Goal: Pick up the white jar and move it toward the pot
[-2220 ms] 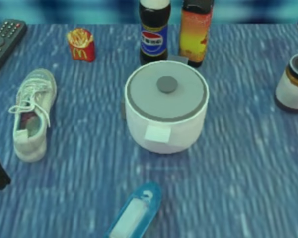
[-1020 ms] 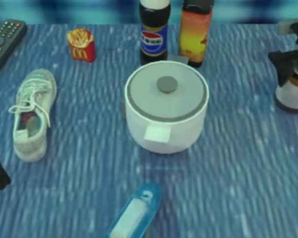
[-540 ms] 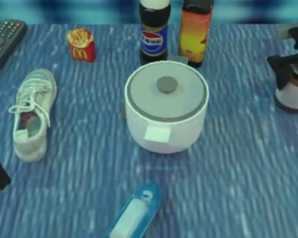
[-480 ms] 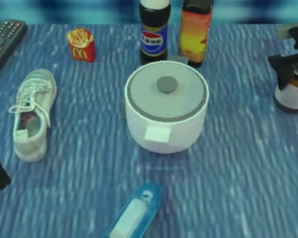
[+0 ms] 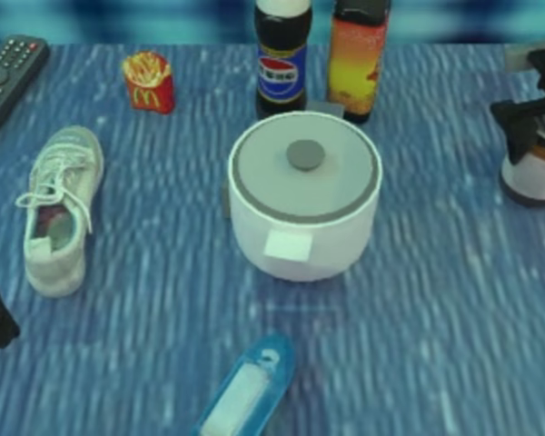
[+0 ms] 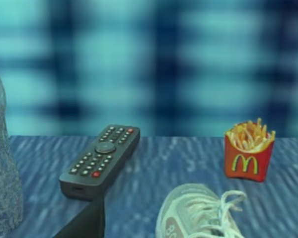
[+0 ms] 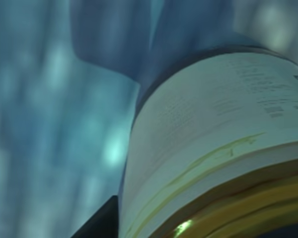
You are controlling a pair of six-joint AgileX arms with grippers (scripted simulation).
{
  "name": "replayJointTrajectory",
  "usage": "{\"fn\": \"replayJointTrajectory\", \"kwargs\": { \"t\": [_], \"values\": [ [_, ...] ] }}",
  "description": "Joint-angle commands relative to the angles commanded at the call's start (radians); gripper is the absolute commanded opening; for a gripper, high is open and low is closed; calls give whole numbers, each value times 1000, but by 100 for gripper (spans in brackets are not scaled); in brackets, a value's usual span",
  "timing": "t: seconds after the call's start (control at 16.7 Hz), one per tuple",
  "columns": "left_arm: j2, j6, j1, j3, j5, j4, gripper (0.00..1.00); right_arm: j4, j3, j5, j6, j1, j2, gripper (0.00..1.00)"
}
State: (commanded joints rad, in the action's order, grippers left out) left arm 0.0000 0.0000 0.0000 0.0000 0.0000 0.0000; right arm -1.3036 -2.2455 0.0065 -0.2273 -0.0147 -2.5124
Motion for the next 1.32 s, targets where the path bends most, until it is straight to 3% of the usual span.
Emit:
{"fn": "replayJointTrajectory", "kwargs": {
  "t": [0.12, 0.18, 0.78, 1.32],
  "values": [
    [0, 0, 0, 0, 0, 0, 100, 0, 0, 0, 0, 0, 0, 2],
    [0, 0, 0, 0, 0, 0, 100, 0, 0, 0, 0, 0, 0, 0],
    [0, 0, 0, 0, 0, 0, 100, -2, 16, -1, 1, 1, 15, 0],
    [0, 0, 0, 0, 0, 0, 100, -54, 373, -6, 6, -13, 440, 0]
  ]
}}
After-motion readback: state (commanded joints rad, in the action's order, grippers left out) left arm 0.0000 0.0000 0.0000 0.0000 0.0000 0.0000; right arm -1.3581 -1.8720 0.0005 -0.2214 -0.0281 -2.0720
